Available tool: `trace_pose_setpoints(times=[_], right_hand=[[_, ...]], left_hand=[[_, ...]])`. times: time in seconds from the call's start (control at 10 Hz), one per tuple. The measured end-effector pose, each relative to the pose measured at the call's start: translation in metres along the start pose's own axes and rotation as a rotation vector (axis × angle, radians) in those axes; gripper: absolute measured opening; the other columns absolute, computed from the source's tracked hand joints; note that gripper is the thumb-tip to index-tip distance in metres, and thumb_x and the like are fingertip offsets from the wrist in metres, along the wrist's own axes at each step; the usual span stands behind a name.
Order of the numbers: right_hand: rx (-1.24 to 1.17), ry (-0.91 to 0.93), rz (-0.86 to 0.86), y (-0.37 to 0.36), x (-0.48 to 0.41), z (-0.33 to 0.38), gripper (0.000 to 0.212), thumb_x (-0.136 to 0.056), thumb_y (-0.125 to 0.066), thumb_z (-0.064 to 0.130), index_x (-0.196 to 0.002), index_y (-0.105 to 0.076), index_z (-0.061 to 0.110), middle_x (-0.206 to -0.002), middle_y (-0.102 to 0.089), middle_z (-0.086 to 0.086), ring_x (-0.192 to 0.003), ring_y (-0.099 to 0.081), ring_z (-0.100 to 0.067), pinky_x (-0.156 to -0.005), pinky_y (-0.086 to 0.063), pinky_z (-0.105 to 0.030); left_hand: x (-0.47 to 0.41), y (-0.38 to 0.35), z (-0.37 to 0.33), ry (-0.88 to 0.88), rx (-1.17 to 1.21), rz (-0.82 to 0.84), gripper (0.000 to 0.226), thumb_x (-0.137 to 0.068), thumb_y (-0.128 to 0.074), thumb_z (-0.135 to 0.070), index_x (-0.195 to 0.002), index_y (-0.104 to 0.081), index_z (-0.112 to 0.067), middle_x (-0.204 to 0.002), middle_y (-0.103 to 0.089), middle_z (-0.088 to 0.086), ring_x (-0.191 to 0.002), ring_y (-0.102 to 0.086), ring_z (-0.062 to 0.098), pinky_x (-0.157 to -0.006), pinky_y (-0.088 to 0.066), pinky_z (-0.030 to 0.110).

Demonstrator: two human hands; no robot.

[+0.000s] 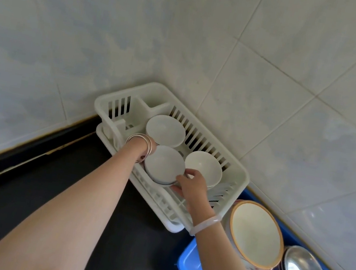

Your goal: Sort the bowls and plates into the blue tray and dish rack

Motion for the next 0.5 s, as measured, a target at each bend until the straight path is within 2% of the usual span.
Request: trace_pose_setpoints(times=[0.1, 0.2, 0.3, 0.4, 0.5], right_hand=[[0.025, -0.013, 0.017, -0.001, 0.001, 0.000, 0.023, -0.090, -0.058, 0.012, -0.112, -0.054, 0.019, -0.097, -0.066, -0.012, -0.067, -0.066, -0.018, -0.045, -0.054, -0.020], [0.088, -0.011, 0.079, -0.003, 0.006, 0.001, 0.034, -0.092, -0.054, 0.017, -0.127, -0.052, 0.018, -0.095, -0.064, -0.007, -0.071, -0.064, -0.017, -0.063, -0.058, -0.027], [0.144, 0.029, 0.147, -0.002, 0.020, 0.005, 0.040, -0.095, -0.049, 0.021, -0.134, -0.047, 0.020, -0.099, -0.059, -0.001, -0.092, -0.064, -0.022, -0.077, -0.054, -0.033], [0.080, 0.052, 0.147, 0.006, 0.035, 0.007, 0.038, -0.096, -0.048, 0.023, -0.133, -0.051, 0.017, -0.106, -0.062, -0.002, -0.100, -0.064, -0.023, -0.088, -0.053, -0.037], [-0.133, 0.206, 0.045, 0.038, 0.057, 0.023, 0.021, -0.095, -0.051, 0.017, -0.113, -0.062, 0.020, -0.111, -0.069, -0.005, -0.099, -0.066, -0.015, -0.088, -0.052, -0.031]], left_hand=[[0.014, -0.003, -0.006, -0.037, -0.052, 0.004, 0.038, -0.093, -0.042, -0.008, -0.127, -0.048, 0.006, -0.101, -0.049, 0.016, -0.092, -0.049, 0.026, -0.098, -0.047, 0.045], [0.018, -0.005, -0.011, -0.105, -0.148, -0.098, 0.034, -0.094, -0.037, -0.015, -0.119, -0.054, 0.001, -0.097, -0.051, 0.013, -0.088, -0.048, 0.024, -0.080, -0.043, 0.033], [0.033, -0.012, -0.010, -0.121, -0.156, -0.169, 0.025, -0.094, -0.035, -0.014, -0.104, -0.056, -0.003, -0.087, -0.052, 0.011, -0.078, -0.048, 0.024, -0.075, -0.040, 0.035], [0.036, -0.010, -0.008, -0.138, -0.018, -0.260, 0.024, -0.093, -0.033, -0.008, -0.098, -0.056, -0.001, -0.098, -0.056, 0.020, -0.087, -0.050, 0.027, -0.084, -0.044, 0.040], [0.057, -0.012, -0.003, -0.201, 0.056, -0.374, 0.034, -0.092, -0.032, -0.008, -0.117, -0.053, 0.001, -0.122, -0.056, 0.022, -0.110, -0.053, 0.036, -0.095, -0.043, 0.043]])
Point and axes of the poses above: each hand's wrist, its own x-axis away from the middle knuckle, its own y-axis out of the back of the hand, z = x × y, the point moved 5 cm from there along -x, towards the middle knuckle
